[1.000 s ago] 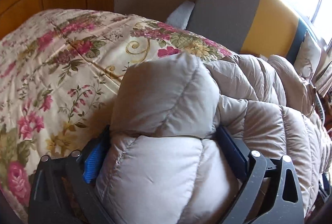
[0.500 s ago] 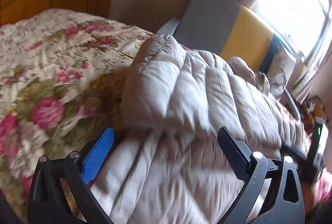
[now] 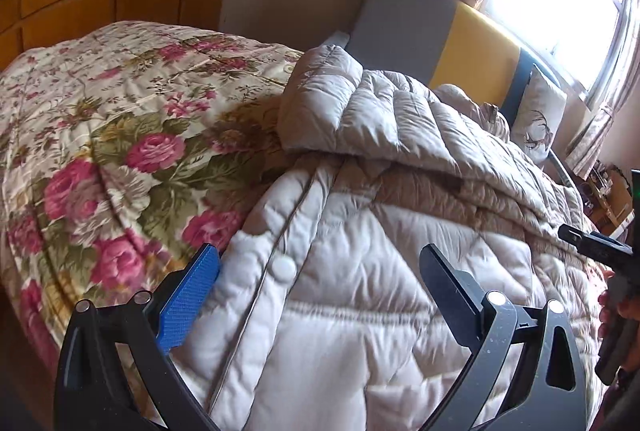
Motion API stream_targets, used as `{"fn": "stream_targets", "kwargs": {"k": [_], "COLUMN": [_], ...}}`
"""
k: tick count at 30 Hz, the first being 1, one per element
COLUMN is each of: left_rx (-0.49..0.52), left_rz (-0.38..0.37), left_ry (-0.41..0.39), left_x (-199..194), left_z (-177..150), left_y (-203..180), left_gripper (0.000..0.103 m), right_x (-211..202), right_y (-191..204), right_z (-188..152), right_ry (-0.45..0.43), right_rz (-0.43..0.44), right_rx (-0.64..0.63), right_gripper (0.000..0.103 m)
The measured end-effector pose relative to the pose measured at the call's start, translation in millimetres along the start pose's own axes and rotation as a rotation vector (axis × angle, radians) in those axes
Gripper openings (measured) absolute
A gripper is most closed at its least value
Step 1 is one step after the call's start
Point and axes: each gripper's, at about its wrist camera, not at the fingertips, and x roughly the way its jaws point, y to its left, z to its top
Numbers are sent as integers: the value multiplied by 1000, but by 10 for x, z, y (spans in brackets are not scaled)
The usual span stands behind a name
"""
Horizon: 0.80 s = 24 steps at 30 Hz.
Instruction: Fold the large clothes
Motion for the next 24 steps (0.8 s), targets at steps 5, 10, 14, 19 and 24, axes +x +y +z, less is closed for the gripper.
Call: {"fn": "stream_targets", "kwargs": {"k": [5, 10, 14, 19, 24], "left_rx": [79, 179, 165, 149, 160], "left_rz": [-21, -37, -76, -118, -116], "left_ry": [28, 54, 67, 61, 56], "left_x": [-134, -263, -336, -429, -516], "left_z": [-146, -341, -429, -467, -532], "left_y": [49, 150, 280, 369, 414], "left_gripper": [99, 99, 99, 99, 99], "right_x": [-293, -533, -628, -730, -839], "right_y": [-70, -278, -573, -958, -1083], "right_z": [-367, -779, -1068, -1311, -1469], "right_ry": [-18, -25, -13, -47, -39], "right_rz": [104, 160, 162, 201, 100], "right_rx": [-51, -92, -20, 132, 142], "right_gripper": [101, 101, 101, 101, 101]}}
